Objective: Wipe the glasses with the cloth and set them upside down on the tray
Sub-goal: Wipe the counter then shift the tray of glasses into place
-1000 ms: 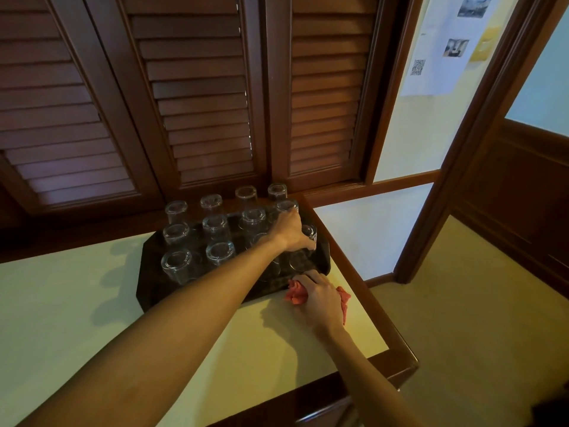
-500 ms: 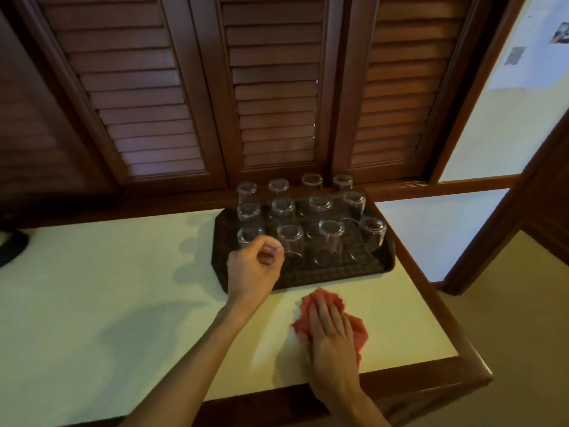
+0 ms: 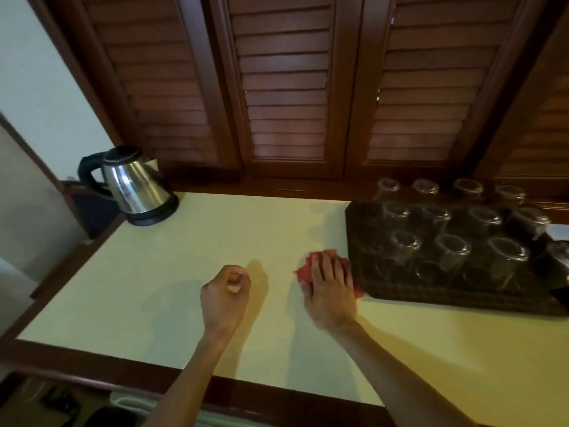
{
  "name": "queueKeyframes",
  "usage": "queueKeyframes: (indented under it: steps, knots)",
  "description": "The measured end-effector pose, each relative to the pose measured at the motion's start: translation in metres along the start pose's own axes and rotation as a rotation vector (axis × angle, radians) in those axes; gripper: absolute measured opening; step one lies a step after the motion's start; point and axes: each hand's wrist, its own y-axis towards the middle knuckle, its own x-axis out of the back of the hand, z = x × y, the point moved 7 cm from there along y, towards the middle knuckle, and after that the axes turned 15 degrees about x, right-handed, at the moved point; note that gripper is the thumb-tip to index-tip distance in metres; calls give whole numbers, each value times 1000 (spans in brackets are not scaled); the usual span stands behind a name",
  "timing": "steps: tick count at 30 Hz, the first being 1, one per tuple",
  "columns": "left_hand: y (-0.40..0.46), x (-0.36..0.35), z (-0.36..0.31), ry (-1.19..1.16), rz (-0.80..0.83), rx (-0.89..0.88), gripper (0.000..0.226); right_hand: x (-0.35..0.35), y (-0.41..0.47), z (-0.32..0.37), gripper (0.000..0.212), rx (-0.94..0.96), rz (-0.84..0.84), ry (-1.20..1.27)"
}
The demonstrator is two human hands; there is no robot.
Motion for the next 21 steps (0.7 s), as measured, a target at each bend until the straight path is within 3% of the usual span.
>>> queueKeyframes:
  steps: [6, 11, 15, 21]
  knots:
    - [50, 80, 77, 31, -187, 100, 9, -19, 104, 41, 73, -175, 77, 42]
    - [52, 94, 109, -301, -127, 299, 7, -46, 201, 106, 69, -98, 148, 72]
    - [52, 111, 110, -472, -234, 249, 10, -67, 240, 183, 61, 227, 227, 3]
    - [49, 124, 126, -776, -403, 456, 18, -82, 164, 261, 54, 801, 267, -2]
